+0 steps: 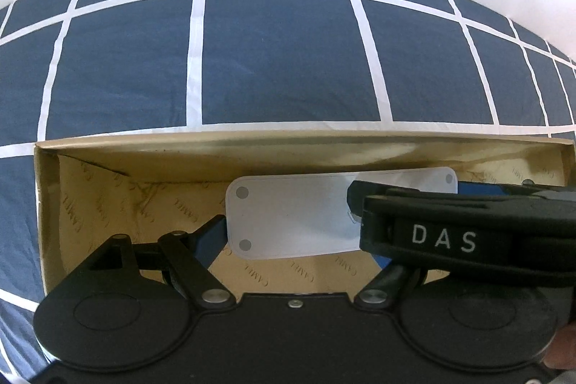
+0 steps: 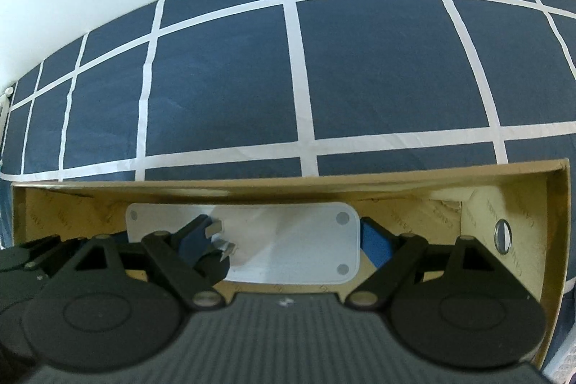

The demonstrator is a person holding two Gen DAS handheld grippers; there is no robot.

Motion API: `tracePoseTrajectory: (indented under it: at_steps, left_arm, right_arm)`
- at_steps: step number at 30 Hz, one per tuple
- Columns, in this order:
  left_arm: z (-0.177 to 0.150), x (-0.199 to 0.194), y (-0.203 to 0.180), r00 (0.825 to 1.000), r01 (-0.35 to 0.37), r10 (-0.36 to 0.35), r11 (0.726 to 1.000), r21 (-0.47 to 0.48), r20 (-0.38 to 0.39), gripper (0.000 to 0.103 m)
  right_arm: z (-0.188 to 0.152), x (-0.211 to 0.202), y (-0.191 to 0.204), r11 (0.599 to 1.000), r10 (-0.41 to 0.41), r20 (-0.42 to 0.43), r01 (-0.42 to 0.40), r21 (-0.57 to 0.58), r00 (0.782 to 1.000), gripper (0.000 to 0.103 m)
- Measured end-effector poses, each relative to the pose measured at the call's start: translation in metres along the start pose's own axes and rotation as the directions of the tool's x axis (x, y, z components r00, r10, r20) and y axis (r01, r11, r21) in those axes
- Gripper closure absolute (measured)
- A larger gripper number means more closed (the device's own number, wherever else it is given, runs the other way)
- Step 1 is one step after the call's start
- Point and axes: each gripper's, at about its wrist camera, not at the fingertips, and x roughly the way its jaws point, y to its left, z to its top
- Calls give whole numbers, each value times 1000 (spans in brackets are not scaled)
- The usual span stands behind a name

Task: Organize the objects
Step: 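Lower the power strip into the box and open the right gripper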

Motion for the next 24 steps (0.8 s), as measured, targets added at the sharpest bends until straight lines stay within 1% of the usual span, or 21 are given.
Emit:
tracePoseTrajectory:
  at_steps: [7,11,19,21,24]
  left_arm:
    - [1,2,2,1000,21,-21,999,-25,-5,22]
    - [1,-1,1,1000,11,-11,1000,-21,-10,22]
    - [-6,-26,-3,1000,2,-2,1000,-28,23,17]
    - [-10,-33,-5,1000,2,-1,999,-33,30,17]
    - [-16,-45,-7,999,2,0,999,-43,44,15]
  right_arm:
    - [6,5,1,1000,-17,-16,17,21,1000,16]
    - [9,6,-1,999,-23,-25,24,30,999,16]
    - [5,-11,-4,1000,-15,-5,15,6,1000,16]
    - [2,-16,-3,999,-34,6,34,-7,999,16]
    - [-2,-29,-7,1000,-27,23,27,-4,999,16]
